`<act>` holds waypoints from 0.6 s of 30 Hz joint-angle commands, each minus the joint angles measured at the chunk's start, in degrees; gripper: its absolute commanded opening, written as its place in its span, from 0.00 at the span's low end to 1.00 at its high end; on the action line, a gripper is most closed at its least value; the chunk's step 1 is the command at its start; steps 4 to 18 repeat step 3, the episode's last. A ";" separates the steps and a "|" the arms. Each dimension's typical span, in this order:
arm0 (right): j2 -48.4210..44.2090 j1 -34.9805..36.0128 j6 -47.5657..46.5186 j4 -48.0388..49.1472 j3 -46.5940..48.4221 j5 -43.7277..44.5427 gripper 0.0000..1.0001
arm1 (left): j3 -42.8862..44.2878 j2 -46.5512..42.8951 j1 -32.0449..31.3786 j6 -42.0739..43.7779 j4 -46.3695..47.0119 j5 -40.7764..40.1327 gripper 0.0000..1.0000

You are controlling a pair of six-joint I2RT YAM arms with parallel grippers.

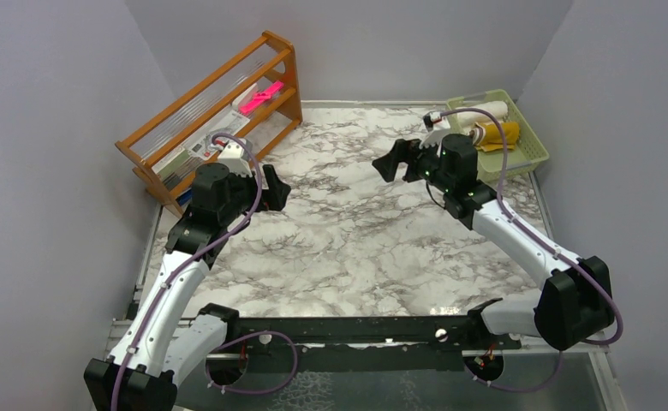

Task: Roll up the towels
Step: Reset both arms

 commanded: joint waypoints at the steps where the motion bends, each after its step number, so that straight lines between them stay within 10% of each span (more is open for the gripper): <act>1: -0.83 0.33 -0.68 2.54 -1.75 0.02 1.00 | -0.08 -0.16 0.37 1.18 -0.19 -1.37 0.99; 18: -0.85 0.33 -0.49 2.36 -1.34 0.38 1.00 | -0.13 -0.09 0.37 1.35 -0.18 -1.37 0.99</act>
